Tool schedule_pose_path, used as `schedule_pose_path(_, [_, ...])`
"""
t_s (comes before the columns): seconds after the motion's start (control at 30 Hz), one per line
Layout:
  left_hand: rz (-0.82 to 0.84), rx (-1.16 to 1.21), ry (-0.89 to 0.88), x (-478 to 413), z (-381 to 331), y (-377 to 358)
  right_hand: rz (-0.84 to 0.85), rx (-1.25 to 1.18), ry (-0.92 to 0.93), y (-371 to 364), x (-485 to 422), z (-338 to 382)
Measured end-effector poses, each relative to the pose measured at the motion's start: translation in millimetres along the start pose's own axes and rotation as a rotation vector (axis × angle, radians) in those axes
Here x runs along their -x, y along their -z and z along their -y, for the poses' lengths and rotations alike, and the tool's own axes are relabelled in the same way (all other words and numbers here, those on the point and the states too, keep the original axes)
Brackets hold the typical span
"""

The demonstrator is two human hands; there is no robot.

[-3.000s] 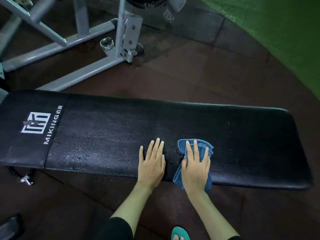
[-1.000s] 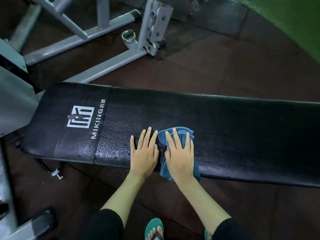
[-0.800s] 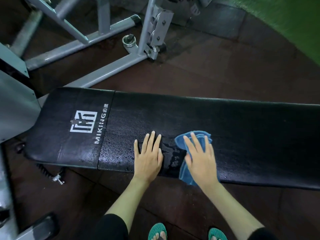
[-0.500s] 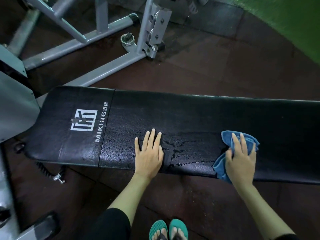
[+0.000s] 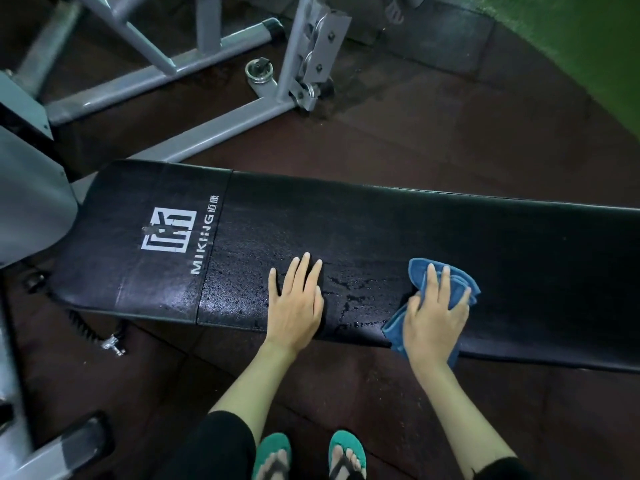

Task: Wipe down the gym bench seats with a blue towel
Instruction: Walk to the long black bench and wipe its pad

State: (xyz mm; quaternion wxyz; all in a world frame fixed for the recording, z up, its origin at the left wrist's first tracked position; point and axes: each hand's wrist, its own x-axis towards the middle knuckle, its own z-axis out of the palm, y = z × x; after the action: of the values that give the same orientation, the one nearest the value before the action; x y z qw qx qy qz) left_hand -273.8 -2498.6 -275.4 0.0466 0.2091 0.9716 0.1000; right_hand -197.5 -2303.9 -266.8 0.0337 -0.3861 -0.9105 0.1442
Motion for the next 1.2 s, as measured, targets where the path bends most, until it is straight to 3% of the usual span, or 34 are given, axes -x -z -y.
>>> schedule_pose_path(0.73, [0.037, -0.040, 0.006, -5.8, 147.2, 40.6, 0.093, 0.080, 0.290, -65.6, 84.6, 214.2])
schedule_pose_path(1.0, [0.015, -0.020, -0.014, -6.5, 166.1, 38.3, 0.010, 0.145, 0.567, -66.8, 79.5, 202.4])
schedule_pose_path(1.2, [0.006, 0.032, -0.050, -4.5, 169.7, 42.8, 0.059, 0.120, 0.246, -54.2, 67.3, 170.0])
